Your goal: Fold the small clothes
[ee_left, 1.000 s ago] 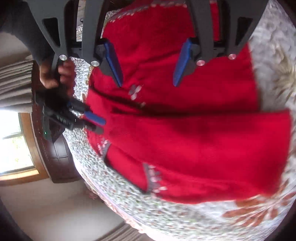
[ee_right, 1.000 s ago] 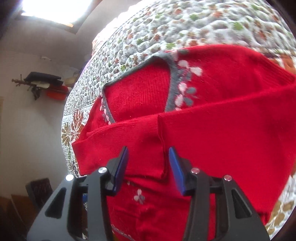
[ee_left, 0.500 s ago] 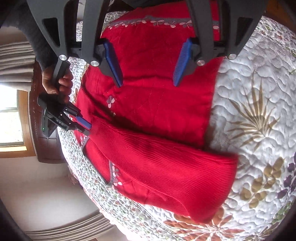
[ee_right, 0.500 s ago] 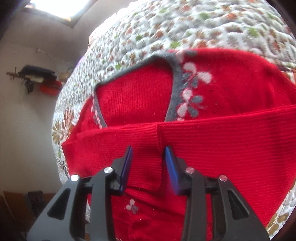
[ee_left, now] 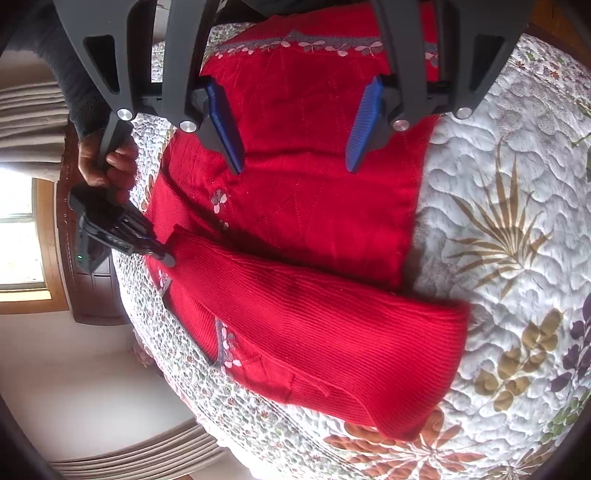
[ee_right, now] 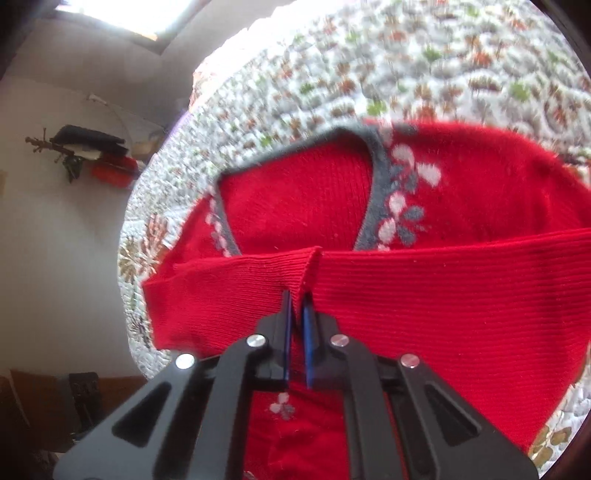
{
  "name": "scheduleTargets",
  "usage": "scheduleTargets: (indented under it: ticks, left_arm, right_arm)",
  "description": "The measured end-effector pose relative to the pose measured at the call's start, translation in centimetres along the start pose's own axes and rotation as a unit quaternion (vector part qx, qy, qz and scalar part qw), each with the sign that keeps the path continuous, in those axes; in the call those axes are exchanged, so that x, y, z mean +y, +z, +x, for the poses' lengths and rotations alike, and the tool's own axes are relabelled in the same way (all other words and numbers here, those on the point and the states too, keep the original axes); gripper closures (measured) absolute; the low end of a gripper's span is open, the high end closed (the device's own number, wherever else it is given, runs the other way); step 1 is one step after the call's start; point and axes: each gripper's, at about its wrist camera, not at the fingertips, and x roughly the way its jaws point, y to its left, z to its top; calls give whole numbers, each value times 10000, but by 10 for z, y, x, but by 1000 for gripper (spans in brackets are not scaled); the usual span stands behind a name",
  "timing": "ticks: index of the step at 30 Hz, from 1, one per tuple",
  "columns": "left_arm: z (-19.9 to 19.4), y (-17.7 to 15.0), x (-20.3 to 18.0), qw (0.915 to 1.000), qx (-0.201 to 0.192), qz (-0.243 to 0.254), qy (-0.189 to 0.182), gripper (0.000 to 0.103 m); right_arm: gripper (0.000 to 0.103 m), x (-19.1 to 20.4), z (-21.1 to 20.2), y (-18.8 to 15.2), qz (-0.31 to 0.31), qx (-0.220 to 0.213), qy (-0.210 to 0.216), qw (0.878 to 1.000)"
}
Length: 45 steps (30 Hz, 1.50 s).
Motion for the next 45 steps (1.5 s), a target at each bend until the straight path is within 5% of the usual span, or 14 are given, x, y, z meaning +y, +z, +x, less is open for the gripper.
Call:
scheduleTargets:
  ticks: [7,14,26,32,36,40,45]
  left_arm:
    - [-8,3,0,10000,-84,20,35,46]
    - [-10,5,1,9999,-108,30,59,46]
    - [-1,10,-3,9998,-23,102,148,46]
    - [7,14,-8,9998,45,120,164,46]
    - [15,18,-14,9997,85,159,137,46]
    - [24,23,-20,9996,144,212,71,46]
    - [33,54,-35,9992,33,285,-288,44]
  right_arm:
    - [99,-7,-89,-4,155,-840,-24,9963]
    - [99,-62,-146,-29,685,-1220,-392,9894]
    - [99,-119,-101,-51,1118,-876,-655,9877]
    - [66,-136,-105,-48,1360,-913,-655,9843]
    - [71,-144,-110,-42,1473,-978,-609,9824]
    - [77,-150,-102,-40,1299,-775,-1173,9815]
    - [77,-135,-124,-52,1281,-1062,-919,9818]
